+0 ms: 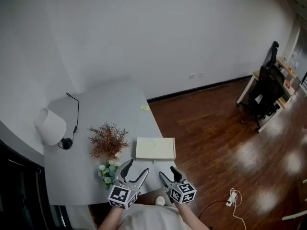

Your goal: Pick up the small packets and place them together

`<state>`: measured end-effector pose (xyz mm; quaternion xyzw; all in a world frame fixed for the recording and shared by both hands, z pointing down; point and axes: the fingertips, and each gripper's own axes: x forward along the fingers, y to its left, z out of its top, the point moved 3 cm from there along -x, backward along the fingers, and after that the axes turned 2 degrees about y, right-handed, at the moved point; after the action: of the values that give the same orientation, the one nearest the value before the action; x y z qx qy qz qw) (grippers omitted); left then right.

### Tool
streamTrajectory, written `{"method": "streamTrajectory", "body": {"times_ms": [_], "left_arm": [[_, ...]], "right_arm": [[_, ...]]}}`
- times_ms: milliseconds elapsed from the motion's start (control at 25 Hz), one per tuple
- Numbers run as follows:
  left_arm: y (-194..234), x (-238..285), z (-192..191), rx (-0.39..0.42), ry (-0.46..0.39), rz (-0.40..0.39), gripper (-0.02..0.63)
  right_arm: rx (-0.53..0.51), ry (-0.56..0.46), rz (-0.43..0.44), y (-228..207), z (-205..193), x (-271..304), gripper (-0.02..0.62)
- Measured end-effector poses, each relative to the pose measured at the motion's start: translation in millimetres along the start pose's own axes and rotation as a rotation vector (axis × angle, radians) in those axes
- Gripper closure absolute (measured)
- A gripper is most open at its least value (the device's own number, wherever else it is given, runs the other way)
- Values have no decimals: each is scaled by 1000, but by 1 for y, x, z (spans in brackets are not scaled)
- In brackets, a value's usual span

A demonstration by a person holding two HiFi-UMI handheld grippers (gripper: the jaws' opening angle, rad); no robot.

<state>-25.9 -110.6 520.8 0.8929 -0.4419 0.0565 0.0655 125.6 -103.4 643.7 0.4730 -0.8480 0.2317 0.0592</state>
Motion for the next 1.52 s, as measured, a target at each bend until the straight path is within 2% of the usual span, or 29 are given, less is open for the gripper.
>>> {"method": "streamTrajectory", "body": {"times_ms": [320,600,800,840,880,1000,1040,1080,1160,1400,1520], "left_arm": [[28,-17,0,-24,4,-4,328],[32,-31,-4,-18,24,-22,328],[33,-35,-2,-13,17,-24,328],[33,-36,-1,-15,16,-25,328],[33,-37,0,-14,16,-24,328],[33,-38,0,5,16,-18,328],[33,-38,1,9,15,-18,328],[32,-39,1,11,14,-18,328],[33,-40,1,12,16,-14,328],[33,-39,-3,1,22,-8,328],[32,-34,-5,-9,22,-16,328]], "right_arm": [[-103,297,-137,-28,-69,83,313],[-86,444,-239,-54,-94,130,313],[-55,477,-310,-61,-100,141,313],[-48,482,-330,-63,-101,140,339],[-40,486,-356,-65,-102,139,404],[9,475,-430,-70,-101,138,414],[22,471,-434,-71,-100,139,433],[28,473,-427,-70,-100,141,495],[26,488,-414,-69,-101,142,523],[41,496,-365,-59,-109,131,528],[90,506,-329,-45,-123,113,528]]}}
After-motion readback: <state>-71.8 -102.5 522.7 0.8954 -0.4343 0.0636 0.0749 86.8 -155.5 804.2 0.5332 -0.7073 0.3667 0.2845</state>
